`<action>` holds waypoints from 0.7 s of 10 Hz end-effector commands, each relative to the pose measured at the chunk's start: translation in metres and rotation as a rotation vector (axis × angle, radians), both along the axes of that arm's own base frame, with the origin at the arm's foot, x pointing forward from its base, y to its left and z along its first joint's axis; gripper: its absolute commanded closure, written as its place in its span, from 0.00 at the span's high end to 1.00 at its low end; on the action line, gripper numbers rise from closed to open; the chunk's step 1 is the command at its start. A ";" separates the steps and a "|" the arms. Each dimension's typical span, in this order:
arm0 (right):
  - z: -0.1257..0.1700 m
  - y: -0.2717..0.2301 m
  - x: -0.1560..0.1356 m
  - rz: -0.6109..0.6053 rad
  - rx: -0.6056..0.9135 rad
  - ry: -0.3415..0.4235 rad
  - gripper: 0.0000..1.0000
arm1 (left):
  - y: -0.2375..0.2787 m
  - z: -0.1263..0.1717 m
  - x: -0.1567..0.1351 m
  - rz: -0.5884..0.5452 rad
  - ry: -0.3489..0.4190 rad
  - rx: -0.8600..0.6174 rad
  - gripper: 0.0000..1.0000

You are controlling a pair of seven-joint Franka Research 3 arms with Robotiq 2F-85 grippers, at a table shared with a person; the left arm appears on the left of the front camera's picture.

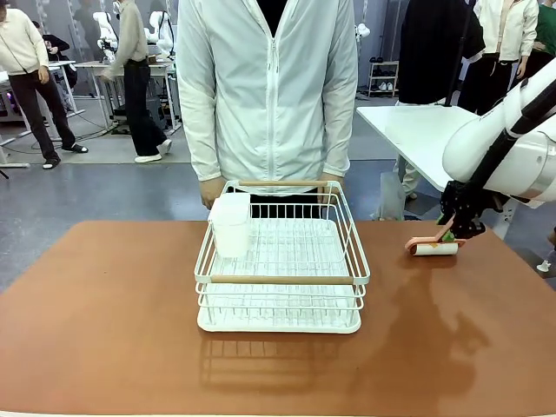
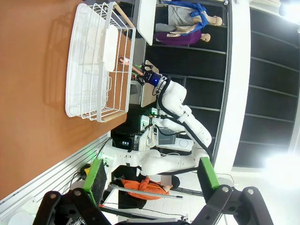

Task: Clean the table.
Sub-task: Place the Lint Roller down when the Dish drying rack is positioned in the middle of the table.

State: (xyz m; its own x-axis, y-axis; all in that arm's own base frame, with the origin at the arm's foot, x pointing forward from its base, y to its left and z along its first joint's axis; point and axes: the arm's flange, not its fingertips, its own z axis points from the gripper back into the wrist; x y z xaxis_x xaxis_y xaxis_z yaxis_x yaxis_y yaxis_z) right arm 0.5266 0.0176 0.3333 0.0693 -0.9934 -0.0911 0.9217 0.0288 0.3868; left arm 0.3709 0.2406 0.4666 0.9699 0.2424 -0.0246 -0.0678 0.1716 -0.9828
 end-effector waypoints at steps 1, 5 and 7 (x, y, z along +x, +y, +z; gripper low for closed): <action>0.014 -0.004 -0.017 -0.001 0.002 0.034 0.62 | 0.001 0.001 -0.003 0.004 -0.004 -0.003 1.00; 0.028 -0.003 -0.038 0.037 -0.047 0.151 0.90 | 0.001 0.001 -0.003 0.004 -0.004 -0.003 1.00; 0.031 -0.006 -0.048 0.021 -0.072 0.192 1.00 | 0.001 0.001 -0.003 0.004 -0.004 -0.003 1.00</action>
